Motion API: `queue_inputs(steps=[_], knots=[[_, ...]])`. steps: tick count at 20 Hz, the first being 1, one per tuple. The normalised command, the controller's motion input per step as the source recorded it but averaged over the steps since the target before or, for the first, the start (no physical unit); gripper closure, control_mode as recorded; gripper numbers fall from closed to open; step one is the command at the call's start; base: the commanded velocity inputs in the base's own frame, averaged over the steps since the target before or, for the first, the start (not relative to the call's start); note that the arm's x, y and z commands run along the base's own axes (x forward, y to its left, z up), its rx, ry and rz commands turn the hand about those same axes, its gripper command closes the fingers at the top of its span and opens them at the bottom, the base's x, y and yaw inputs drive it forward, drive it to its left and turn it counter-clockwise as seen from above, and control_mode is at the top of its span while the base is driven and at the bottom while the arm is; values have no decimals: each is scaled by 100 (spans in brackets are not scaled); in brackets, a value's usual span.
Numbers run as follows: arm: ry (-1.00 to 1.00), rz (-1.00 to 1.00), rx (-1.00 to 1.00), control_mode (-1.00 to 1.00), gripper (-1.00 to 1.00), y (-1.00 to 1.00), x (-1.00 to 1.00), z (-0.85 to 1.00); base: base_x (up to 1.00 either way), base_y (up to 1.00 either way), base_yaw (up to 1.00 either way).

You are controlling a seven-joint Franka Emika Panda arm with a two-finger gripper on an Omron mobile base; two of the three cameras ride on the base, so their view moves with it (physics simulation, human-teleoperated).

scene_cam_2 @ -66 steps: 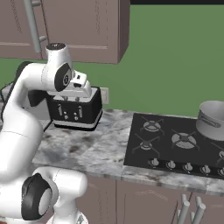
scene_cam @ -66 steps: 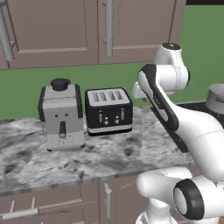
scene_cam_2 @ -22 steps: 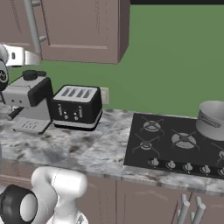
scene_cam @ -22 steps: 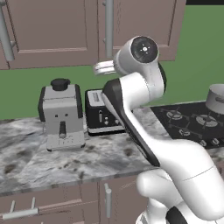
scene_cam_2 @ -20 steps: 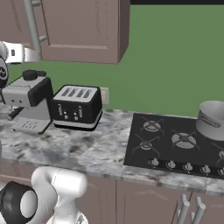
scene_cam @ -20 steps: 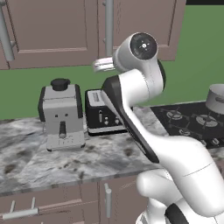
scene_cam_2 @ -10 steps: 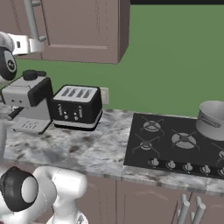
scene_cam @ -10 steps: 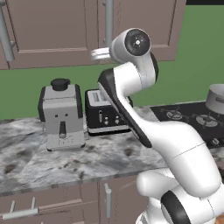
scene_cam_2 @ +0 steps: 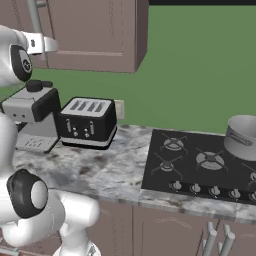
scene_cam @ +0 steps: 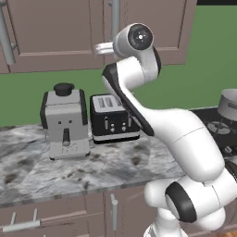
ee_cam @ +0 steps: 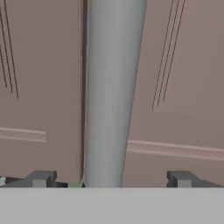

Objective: Open the cabinet and move the ladle to the pot. Then close the cabinet.

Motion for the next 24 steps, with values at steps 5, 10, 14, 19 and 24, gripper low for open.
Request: queue_inputs(steps=[5,10,14,19,24], knots=[[0,0,0,-100,-100,0,50,8,0,0,0],[0,-2,-2,-100,-100,0,55,0,0,0,0],[0,-4,-2,-100,100,0,67,-3,0,0,0],[0,-5,-3,-100,100,0,57,-3,0,0,0],[0,-10,-2,-100,100,-28,9,0,0,0,0]])
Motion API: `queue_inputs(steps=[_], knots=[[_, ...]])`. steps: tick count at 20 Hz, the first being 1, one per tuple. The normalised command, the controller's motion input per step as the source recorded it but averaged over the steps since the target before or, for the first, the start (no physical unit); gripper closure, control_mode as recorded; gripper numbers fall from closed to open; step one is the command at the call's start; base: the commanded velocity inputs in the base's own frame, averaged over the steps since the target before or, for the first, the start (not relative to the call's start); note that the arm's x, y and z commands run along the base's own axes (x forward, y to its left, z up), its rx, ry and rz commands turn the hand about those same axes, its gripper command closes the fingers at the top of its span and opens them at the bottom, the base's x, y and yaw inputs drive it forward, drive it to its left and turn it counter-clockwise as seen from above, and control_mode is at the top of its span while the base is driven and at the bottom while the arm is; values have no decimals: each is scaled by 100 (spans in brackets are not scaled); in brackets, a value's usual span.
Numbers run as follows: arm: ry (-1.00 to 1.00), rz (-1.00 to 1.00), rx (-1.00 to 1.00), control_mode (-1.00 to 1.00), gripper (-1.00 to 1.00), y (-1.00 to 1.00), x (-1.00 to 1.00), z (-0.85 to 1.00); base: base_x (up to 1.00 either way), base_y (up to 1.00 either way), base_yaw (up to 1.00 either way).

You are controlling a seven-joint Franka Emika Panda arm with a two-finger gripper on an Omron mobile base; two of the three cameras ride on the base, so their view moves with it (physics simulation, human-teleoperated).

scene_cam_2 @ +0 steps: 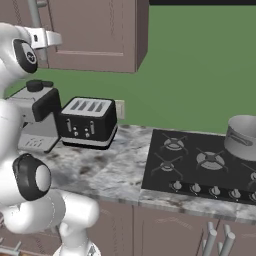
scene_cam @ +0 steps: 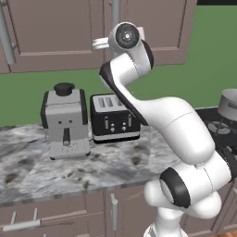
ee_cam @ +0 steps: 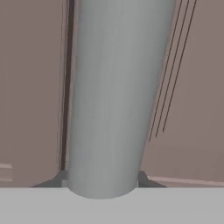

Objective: Open the cabinet and move the ladle to the pot. Then close the cabinet.

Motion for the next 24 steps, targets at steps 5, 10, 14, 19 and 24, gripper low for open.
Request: queue_inputs(steps=[5,10,14,19,24], knots=[[0,-11,0,-100,100,-58,-34,0,0,0,0],[0,-7,1,-100,100,-82,-93,0,0,0,0],[0,-3,4,-100,100,-94,-100,4,0,0,0],[2,0,6,-100,100,-99,-100,5,0,0,0],[6,0,10,-100,100,-81,-98,2,0,0,0]])
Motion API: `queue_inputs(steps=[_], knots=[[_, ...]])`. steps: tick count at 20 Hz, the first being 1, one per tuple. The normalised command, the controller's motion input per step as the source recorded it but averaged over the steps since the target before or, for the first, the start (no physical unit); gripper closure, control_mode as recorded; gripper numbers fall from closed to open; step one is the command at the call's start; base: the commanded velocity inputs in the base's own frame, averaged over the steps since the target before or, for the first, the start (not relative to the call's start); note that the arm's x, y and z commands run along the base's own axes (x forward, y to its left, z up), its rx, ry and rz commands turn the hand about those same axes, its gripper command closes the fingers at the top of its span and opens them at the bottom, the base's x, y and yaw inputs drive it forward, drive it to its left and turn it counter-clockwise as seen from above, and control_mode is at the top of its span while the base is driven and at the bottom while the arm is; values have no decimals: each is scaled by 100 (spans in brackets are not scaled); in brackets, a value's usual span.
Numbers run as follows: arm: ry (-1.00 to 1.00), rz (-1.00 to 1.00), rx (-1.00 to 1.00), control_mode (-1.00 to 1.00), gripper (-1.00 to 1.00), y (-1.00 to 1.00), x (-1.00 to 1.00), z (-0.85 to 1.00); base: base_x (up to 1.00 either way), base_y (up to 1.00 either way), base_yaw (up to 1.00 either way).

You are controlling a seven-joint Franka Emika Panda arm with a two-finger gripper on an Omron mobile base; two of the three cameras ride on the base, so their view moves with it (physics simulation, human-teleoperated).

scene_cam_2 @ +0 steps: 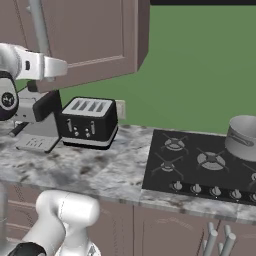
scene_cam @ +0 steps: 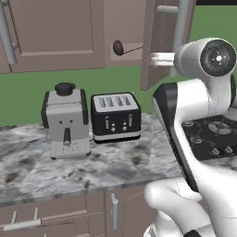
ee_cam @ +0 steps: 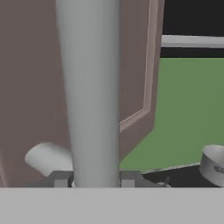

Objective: Open the cabinet and move the ladle to the pot. Then close the cabinet.

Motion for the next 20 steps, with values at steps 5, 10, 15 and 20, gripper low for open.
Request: queue_inputs(steps=[5,10,15,20], knots=[[9,0,6,-100,-100,-26,-77,0,0,0,0],[6,0,2,-100,-100,7,-87,13,0,0,0],[0,0,0,-100,-100,72,-94,23,0,0,0],[0,-6,-2,-100,-100,100,-9,1,0,0,0]])
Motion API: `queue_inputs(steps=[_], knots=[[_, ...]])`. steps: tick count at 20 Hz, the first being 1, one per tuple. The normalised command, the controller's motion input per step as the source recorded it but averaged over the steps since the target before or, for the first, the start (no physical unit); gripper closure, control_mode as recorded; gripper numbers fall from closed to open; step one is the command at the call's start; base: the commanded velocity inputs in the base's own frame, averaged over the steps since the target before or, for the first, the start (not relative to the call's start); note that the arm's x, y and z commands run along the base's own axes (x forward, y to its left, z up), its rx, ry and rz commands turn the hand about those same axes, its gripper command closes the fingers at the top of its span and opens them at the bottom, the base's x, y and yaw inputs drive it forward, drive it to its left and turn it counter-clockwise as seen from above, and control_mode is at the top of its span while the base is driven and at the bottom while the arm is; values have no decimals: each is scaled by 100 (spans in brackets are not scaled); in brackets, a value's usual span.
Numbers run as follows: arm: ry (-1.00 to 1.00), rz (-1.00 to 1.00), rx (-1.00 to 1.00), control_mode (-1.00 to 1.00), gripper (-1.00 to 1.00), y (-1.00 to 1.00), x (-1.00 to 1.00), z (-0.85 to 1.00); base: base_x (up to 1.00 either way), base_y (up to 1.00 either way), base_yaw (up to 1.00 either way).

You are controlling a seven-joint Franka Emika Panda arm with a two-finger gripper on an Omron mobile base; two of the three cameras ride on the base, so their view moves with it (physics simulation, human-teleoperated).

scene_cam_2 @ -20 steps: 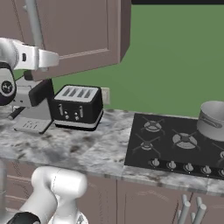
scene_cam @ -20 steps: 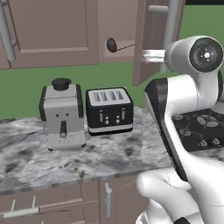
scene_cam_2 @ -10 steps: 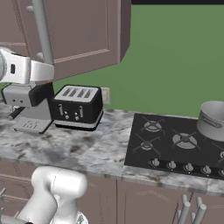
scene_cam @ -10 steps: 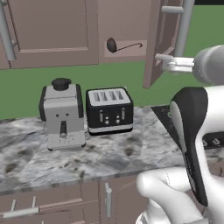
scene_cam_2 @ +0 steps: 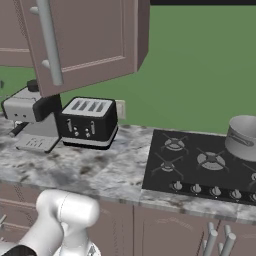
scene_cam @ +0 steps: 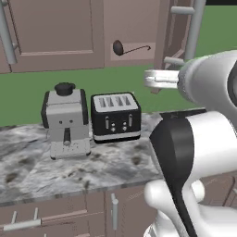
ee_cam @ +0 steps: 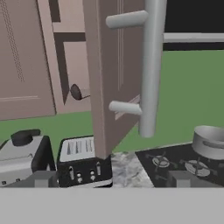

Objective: Open the cabinet and move the ladle to the pot. Then close the cabinet.

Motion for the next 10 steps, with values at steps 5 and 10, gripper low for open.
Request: queue_inputs(steps=[5,10], knots=[[1,-12,-1,-100,-100,74,59,-4,0,0,0],[-2,-17,-6,-100,-100,42,75,-25,0,0,0]])
